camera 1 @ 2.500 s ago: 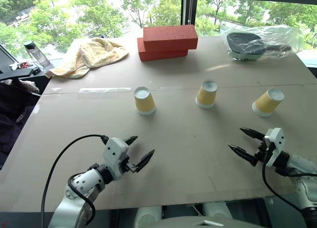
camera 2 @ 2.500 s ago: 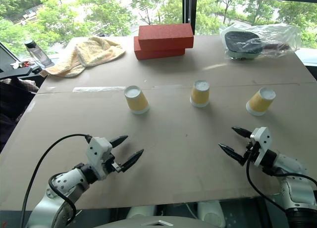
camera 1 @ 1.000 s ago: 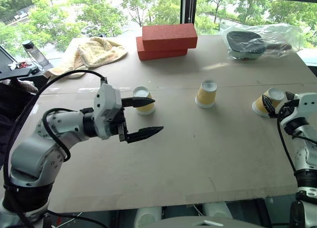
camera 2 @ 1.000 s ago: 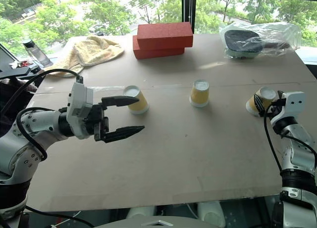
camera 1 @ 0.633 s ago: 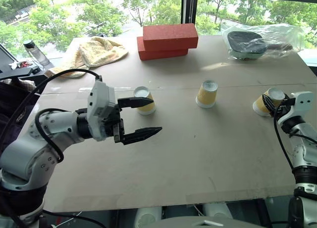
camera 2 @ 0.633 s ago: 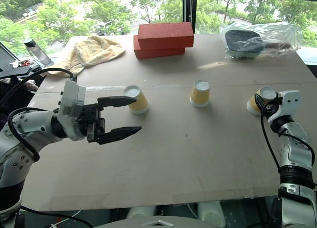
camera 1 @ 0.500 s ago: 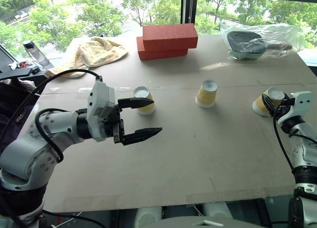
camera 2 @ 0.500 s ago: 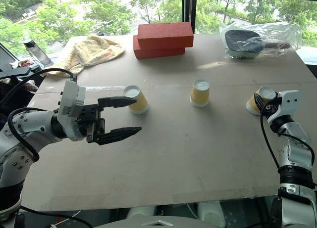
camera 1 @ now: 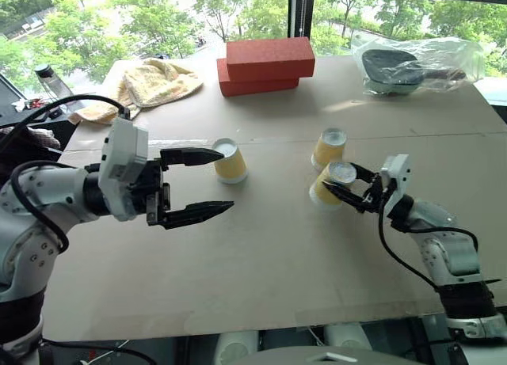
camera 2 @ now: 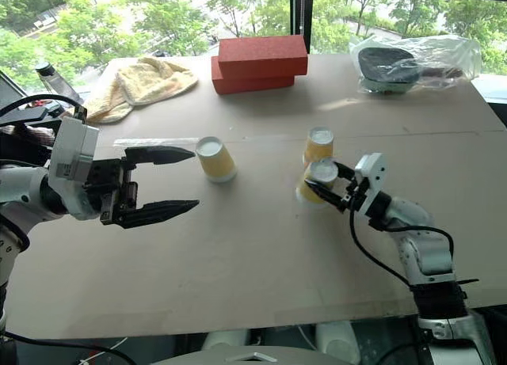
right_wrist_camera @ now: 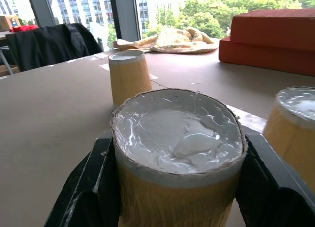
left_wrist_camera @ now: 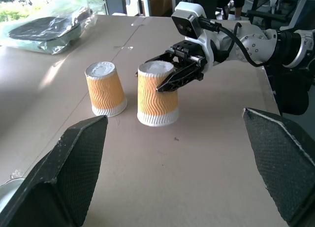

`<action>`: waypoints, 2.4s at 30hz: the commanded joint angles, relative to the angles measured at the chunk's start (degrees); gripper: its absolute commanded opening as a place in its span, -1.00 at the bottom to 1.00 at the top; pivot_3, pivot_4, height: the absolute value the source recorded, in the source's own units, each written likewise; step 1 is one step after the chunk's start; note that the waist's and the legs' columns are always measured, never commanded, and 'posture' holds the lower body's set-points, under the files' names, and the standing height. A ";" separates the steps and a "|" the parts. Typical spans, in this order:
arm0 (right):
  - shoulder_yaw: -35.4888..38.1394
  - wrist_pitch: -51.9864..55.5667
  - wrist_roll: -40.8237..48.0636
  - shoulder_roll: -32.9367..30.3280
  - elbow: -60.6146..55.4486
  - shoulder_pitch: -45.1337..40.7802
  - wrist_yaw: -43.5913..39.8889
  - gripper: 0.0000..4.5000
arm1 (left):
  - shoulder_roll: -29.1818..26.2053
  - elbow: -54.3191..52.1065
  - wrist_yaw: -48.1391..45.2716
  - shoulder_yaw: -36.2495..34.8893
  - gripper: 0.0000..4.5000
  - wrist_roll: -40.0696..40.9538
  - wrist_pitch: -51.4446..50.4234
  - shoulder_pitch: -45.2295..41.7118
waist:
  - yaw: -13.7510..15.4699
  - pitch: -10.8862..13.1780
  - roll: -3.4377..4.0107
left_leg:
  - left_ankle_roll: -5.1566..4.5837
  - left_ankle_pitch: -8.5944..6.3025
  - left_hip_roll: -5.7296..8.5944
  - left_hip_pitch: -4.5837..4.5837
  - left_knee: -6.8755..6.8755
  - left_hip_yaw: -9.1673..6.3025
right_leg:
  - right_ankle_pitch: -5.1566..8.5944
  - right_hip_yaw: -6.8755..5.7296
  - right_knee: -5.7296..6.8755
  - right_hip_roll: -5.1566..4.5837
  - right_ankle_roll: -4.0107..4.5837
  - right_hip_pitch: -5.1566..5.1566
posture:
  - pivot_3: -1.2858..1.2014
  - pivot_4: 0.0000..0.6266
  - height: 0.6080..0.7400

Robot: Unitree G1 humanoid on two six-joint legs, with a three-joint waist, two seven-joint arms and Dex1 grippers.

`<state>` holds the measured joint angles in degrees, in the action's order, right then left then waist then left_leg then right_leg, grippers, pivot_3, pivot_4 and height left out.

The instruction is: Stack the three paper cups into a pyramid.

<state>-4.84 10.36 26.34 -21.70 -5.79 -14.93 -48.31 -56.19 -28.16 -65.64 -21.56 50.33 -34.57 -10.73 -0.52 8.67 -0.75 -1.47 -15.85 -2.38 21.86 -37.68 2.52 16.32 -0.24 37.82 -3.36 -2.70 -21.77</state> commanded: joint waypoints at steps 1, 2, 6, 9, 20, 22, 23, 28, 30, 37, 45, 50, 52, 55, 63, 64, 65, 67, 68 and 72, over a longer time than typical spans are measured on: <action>-3.91 -0.47 -3.28 1.94 -0.39 -2.86 0.12 -0.01 | -1.22 -1.10 -0.57 -1.82 1.00 2.02 -0.20 -0.93 | -0.04 0.02 -0.05 | 0.00 0.00 0.03 0.02 0.00 0.00 | 0.00 0.00 -0.02 -0.03 0.00 -0.01 | 0.03 -0.52 1.00; -4.61 -0.77 -4.03 2.28 0.26 -3.45 -0.14 -0.01 | -1.34 -1.21 -0.56 -2.01 1.00 2.18 -0.36 -0.87 | -0.07 0.03 -0.06 | 0.00 0.00 0.04 0.03 0.00 0.02 | 0.00 0.01 -0.04 -0.05 0.00 -0.01 | 0.03 -0.52 1.00; -7.16 -2.32 -6.99 2.36 2.15 -5.19 -1.85 -0.01 | -1.92 -1.71 -0.28 -3.43 1.00 2.99 -1.33 0.37 | -0.11 0.06 -0.10 | 0.01 0.01 0.06 0.09 0.00 0.02 | 0.00 0.00 -0.08 -0.06 0.00 -0.05 | 0.03 -0.52 1.00; -7.40 -3.34 -8.23 2.85 3.60 -6.21 -2.01 -0.01 | -2.55 -2.02 -0.17 -5.06 1.00 3.58 -2.89 2.46 | -0.30 0.06 -0.11 | 0.01 0.01 0.06 0.10 0.00 0.02 | 0.00 0.01 -0.04 -0.05 0.00 -0.11 | 0.03 -0.52 1.00; -4.79 -2.75 -4.86 1.99 -0.69 -5.46 -4.08 0.95 | -6.19 -0.49 -4.51 -7.90 1.00 0.84 -2.95 8.81 | -0.20 0.08 -0.12 | 0.01 0.01 0.02 0.09 0.00 0.03 | 0.00 0.02 0.02 -0.01 0.00 -0.17 | 0.03 -0.52 1.00; -2.94 -3.24 -3.41 1.06 -2.55 -4.88 -4.49 0.95 | -5.98 -0.34 -4.66 -8.01 1.00 1.19 -3.07 8.41 | -0.12 0.08 -0.13 | 0.01 0.01 0.02 0.10 0.00 0.03 | 0.00 0.01 0.02 -0.03 0.00 -0.17 | 0.03 -0.52 1.00; -1.70 -3.20 -2.29 0.77 -3.52 -4.61 -4.40 0.95 | -5.87 -0.36 -4.70 -8.18 1.00 1.43 -3.18 8.32 | -0.14 0.07 -0.13 | 0.01 0.01 0.02 0.11 0.00 0.03 | 0.00 0.01 0.02 -0.04 0.00 -0.17 | 0.03 -0.52 1.00; 5.82 -1.78 1.50 0.61 -4.14 -6.41 0.47 0.95 | -5.68 -0.56 -4.45 -8.82 1.00 3.16 -4.02 7.72 | -0.25 0.08 -0.14 | 0.01 0.00 0.02 0.10 0.00 0.04 | 0.00 0.01 0.03 -0.07 0.00 -0.16 | 0.03 -0.52 1.00; 7.13 -4.33 -3.57 0.51 2.31 -9.30 5.14 0.95 | -5.59 0.33 -3.59 -7.71 1.00 3.36 -4.20 6.14 | -0.45 0.08 -0.14 | 0.01 0.01 0.03 0.07 0.00 0.07 | 0.00 0.04 0.05 -0.07 0.00 -0.16 | 0.03 -0.52 1.00; 6.49 -9.92 -11.15 2.08 16.72 -14.27 9.72 0.95 | -5.64 2.19 -3.02 -5.82 1.00 2.59 -4.57 3.75 | -0.43 0.08 -0.14 | 0.22 0.13 0.07 0.17 0.06 0.14 | 0.00 0.09 0.06 0.00 0.00 -0.32 | 0.03 -0.52 1.00; 6.84 -11.31 -11.35 5.28 26.98 -19.39 9.89 0.95 | -4.60 2.81 -0.33 -6.88 1.00 5.04 -7.42 3.12 | -0.67 0.08 -0.14 | 0.28 0.16 0.01 0.65 0.05 0.20 | -0.02 0.16 0.14 0.03 -0.01 -0.88 | 0.03 -0.52 1.00; 7.06 -11.83 -11.43 6.16 29.60 -20.78 9.97 0.95 | -4.30 2.83 2.35 -7.65 1.00 5.06 -8.67 3.40 | -0.63 0.08 -0.14 | 0.28 0.17 0.00 0.74 0.05 0.19 | -0.02 0.14 0.13 0.01 -0.01 -0.93 | 0.03 -0.52 1.00; 7.15 -11.71 -10.97 6.35 30.02 -20.98 9.32 0.95 | -4.05 2.87 3.79 -7.79 1.00 4.87 -8.91 3.17 | -0.63 0.07 -0.15 | 0.30 0.17 0.00 0.74 0.04 0.19 | -0.02 0.14 0.14 0.00 -0.02 -0.93 | 0.03 -0.52 1.00; 7.12 -11.54 -10.72 6.42 30.18 -20.95 8.86 0.78 | -3.97 2.80 4.81 -7.63 1.00 4.80 -9.00 2.93 | -0.64 0.08 -0.14 | 0.30 0.18 0.00 0.74 0.04 0.19 | -0.02 0.14 0.14 0.00 -0.01 -0.93 | 0.03 -0.52 1.00; 7.17 -10.47 -9.72 5.49 25.16 -18.61 7.10 -0.10 | -4.72 1.57 3.65 -6.69 1.00 2.60 -6.37 3.20 | -0.59 0.08 -0.14 | 0.32 0.19 0.01 0.74 0.04 0.19 | -0.02 0.14 0.14 0.00 -0.02 -0.93 | 0.03 -0.52 1.00; 7.46 -9.66 -9.05 5.07 23.52 -17.85 6.73 -0.10 | -4.77 1.37 3.22 -6.51 1.00 1.85 -5.60 3.39 | -0.58 0.07 -0.14 | 0.32 0.19 0.00 0.75 0.04 0.19 | -0.02 0.13 0.14 0.00 -0.02 -0.94 | 0.03 -0.52 1.00; 7.75 -8.83 -8.41 4.60 21.85 -17.05 6.43 -0.10 | -4.76 1.22 3.01 -6.41 1.00 1.46 -5.23 3.54 | -0.56 0.08 -0.14 | 0.32 0.19 0.00 0.75 0.04 0.19 | -0.02 0.13 0.14 0.00 -0.02 -0.94 | 0.03 -0.52 1.00; 8.33 -6.09 -5.79 3.11 16.77 -14.60 4.76 -0.10 | -4.57 0.89 2.55 -6.17 1.00 1.27 -4.66 3.59 | -0.46 0.08 -0.14 | 0.32 0.19 0.00 0.75 0.04 0.19 | -0.02 0.13 0.14 0.00 -0.02 -0.94 | 0.03 -0.52 1.00; 8.54 -4.26 -4.15 2.07 13.72 -12.92 3.64 -0.10 | -4.56 0.59 1.88 -5.95 1.00 0.89 -3.99 3.76 | -0.32 0.07 -0.15 | 0.32 0.19 0.00 0.77 0.04 0.18 | -0.02 0.13 0.13 0.00 -0.02 -0.94 | 0.03 -0.52 1.00; 8.45 2.23 0.56 -2.54 2.78 -5.29 -0.37 -0.10 | -4.21 -0.58 -0.96 -5.64 1.00 1.92 -3.39 5.18 | -0.19 0.06 -0.15 | 0.31 0.18 0.01 0.82 0.02 0.15 | -0.02 0.10 0.12 -0.04 -0.02 -0.94 | 0.03 -0.52 1.00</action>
<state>2.58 9.41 23.52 -22.32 3.98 -22.72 -46.15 -60.27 -26.86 -64.79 -26.46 51.21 -38.88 -5.97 -0.72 8.74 -0.90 -1.16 -15.67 -2.37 22.68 -37.66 2.67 16.30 -0.15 37.94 -3.41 -2.72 -22.71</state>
